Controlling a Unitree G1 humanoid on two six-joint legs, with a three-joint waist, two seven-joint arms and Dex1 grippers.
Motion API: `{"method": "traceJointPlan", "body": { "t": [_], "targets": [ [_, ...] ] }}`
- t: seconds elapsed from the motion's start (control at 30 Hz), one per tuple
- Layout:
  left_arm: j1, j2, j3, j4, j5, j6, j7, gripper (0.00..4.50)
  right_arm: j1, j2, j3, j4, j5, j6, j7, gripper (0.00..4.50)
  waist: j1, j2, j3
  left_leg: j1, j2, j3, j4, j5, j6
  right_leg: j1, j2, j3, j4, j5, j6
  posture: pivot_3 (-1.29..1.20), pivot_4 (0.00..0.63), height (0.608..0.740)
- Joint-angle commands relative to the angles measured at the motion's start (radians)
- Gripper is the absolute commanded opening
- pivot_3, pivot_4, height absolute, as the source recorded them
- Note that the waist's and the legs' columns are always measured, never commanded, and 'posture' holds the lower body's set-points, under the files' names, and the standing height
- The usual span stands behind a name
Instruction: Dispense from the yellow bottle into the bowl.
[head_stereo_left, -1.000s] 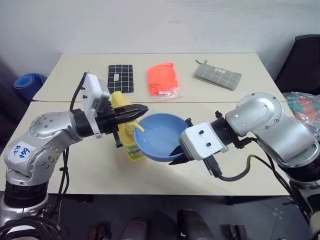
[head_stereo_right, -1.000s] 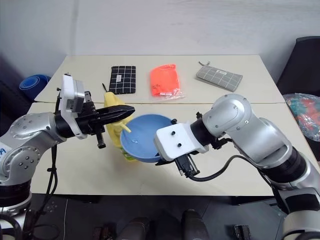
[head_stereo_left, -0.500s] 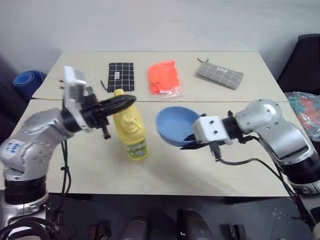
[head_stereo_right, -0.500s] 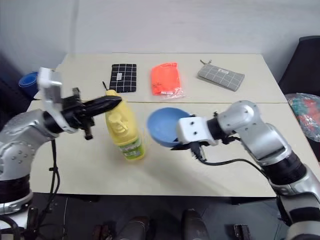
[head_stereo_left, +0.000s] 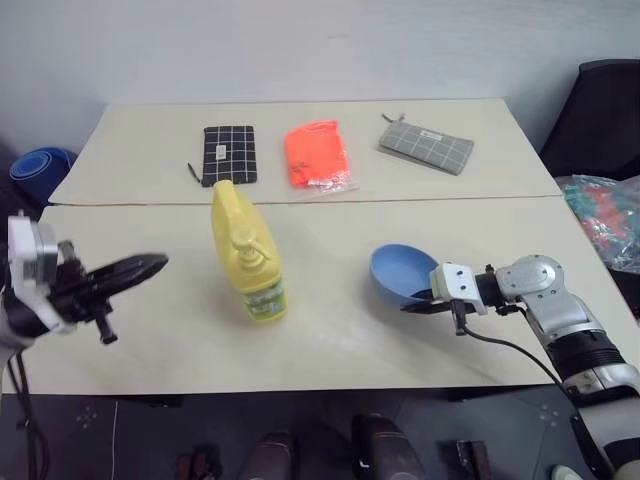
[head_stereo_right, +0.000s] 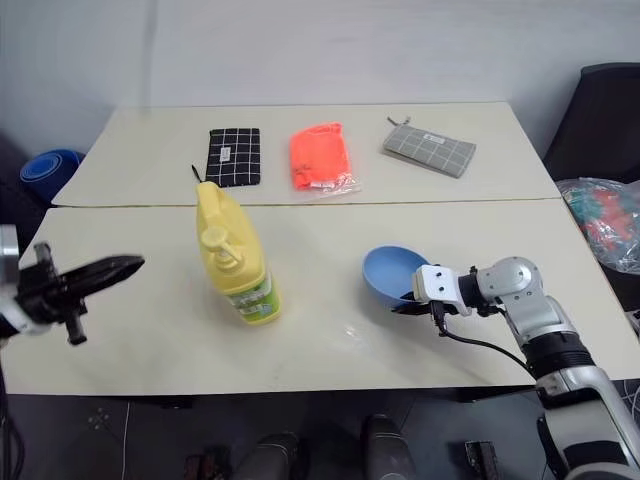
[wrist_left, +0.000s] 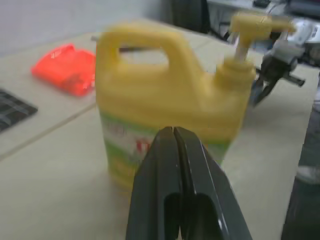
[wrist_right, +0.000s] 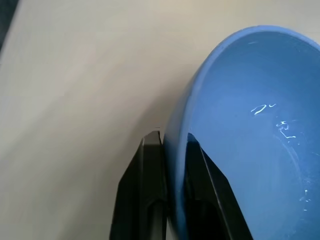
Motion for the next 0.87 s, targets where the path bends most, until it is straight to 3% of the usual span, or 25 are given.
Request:
{"method": "traceJointPlan", "body": {
  "t": [0.03, 0.07, 0.1, 0.2, 0.33, 0.43, 0.47, 0.57, 0.7, 0.8, 0.87],
  "targets": [
    [0.060, -0.032, 0.010, -0.040, 0.034, -0.049, 0.012, 0.87, -0.032, 0.016, -0.023, 0.115, -0.034, -0.117, -0.020, 0.00, 0.003, 0.000, 0.000, 0.000, 0.000, 0.000, 0.000, 0.000, 0.000, 0.001, 0.000, 0.000, 0.000, 0.000, 0.000, 0.00, 0.150, 0.740],
    [0.084, -0.049, -0.012, -0.040, 0.058, -0.067, 0.018, 1.13, -0.032, 0.019, -0.032, 0.131, -0.030, -0.129, -0.026, 0.00, 0.005, 0.000, 0.000, 0.000, 0.000, 0.000, 0.001, 0.000, 0.000, 0.001, 0.000, 0.000, 0.000, 0.000, 0.000, 0.00, 0.150, 0.740],
    [0.101, -0.060, -0.026, -0.039, 0.077, -0.083, 0.020, 1.46, -0.033, 0.021, -0.038, 0.142, -0.029, -0.139, -0.030, 0.65, 0.006, 0.000, 0.000, 0.000, 0.000, -0.001, 0.001, 0.000, 0.000, 0.002, 0.000, -0.001, 0.000, 0.000, 0.000, 0.00, 0.150, 0.740],
    [0.122, -0.102, -0.065, -0.019, 0.105, -0.118, 0.033, 2.41, 0.009, 0.021, -0.090, 0.086, 0.055, -0.141, -0.010, 1.58, 0.010, 0.000, 0.000, 0.000, 0.000, -0.001, 0.001, 0.000, 0.000, 0.002, 0.000, 0.000, 0.000, 0.000, 0.000, 0.00, 0.150, 0.740],
    [0.142, -0.133, -0.099, 0.000, 0.144, -0.185, 0.022, 3.57, 0.169, -0.007, -0.198, -0.165, 0.256, -0.069, 0.044, 2.92, 0.019, 0.000, 0.000, 0.000, 0.001, -0.001, 0.000, 0.000, 0.000, 0.002, 0.000, -0.001, -0.001, 0.000, 0.000, 0.00, 0.150, 0.740],
    [0.172, -0.152, -0.120, 0.008, 0.174, -0.271, -0.012, 4.49, 0.329, -0.033, -0.303, -0.384, 0.432, 0.113, 0.022, 4.00, 0.028, 0.000, 0.000, 0.000, 0.001, -0.001, 0.001, 0.000, 0.000, 0.002, 0.000, -0.001, -0.001, 0.000, 0.000, 0.00, 0.150, 0.740],
    [0.193, -0.167, -0.118, 0.011, 0.190, -0.306, -0.009, 4.50, 0.394, -0.039, -0.355, -0.438, 0.474, 0.159, -0.013, 4.32, 0.029, 0.000, 0.000, 0.000, 0.001, -0.001, 0.001, -0.001, 0.000, 0.002, 0.000, -0.001, -0.001, 0.000, 0.000, 0.00, 0.150, 0.740],
    [0.255, -0.197, -0.117, 0.024, 0.243, -0.379, 0.014, 4.50, 0.568, -0.056, -0.450, -0.515, 0.476, 0.147, -0.032, 4.46, 0.034, 0.000, 0.000, 0.001, 0.001, -0.001, 0.001, -0.001, 0.001, 0.003, 0.000, 0.000, -0.001, 0.000, 0.000, 0.00, 0.150, 0.740],
    [0.296, -0.217, -0.130, 0.071, 0.307, -0.488, 0.021, 4.50, 0.744, -0.042, -0.458, -0.529, 0.382, -0.036, 0.032, 4.46, 0.044, 0.000, 0.000, 0.002, 0.001, 0.000, 0.000, -0.002, 0.002, 0.005, 0.000, 0.000, -0.002, 0.000, 0.000, 0.00, 0.150, 0.740],
    [0.304, -0.229, -0.151, 0.083, 0.346, -0.525, 0.053, 4.50, 0.805, -0.004, -0.433, -0.521, 0.339, -0.130, 0.027, 4.46, 0.044, 0.000, 0.000, 0.006, 0.001, 0.000, 0.000, -0.002, 0.002, 0.008, 0.000, 0.001, -0.002, 0.000, 0.000, 0.00, 0.150, 0.740],
    [0.302, -0.240, -0.170, 0.085, 0.391, -0.555, 0.094, 4.50, 0.805, 0.027, -0.424, -0.515, 0.301, -0.164, -0.021, 4.46, 0.044, 0.000, 0.001, 0.019, 0.002, 0.000, -0.004, -0.004, 0.003, 0.020, 0.001, 0.001, -0.006, 0.000, 0.000, 0.00, 0.150, 0.740]
  ]
}}
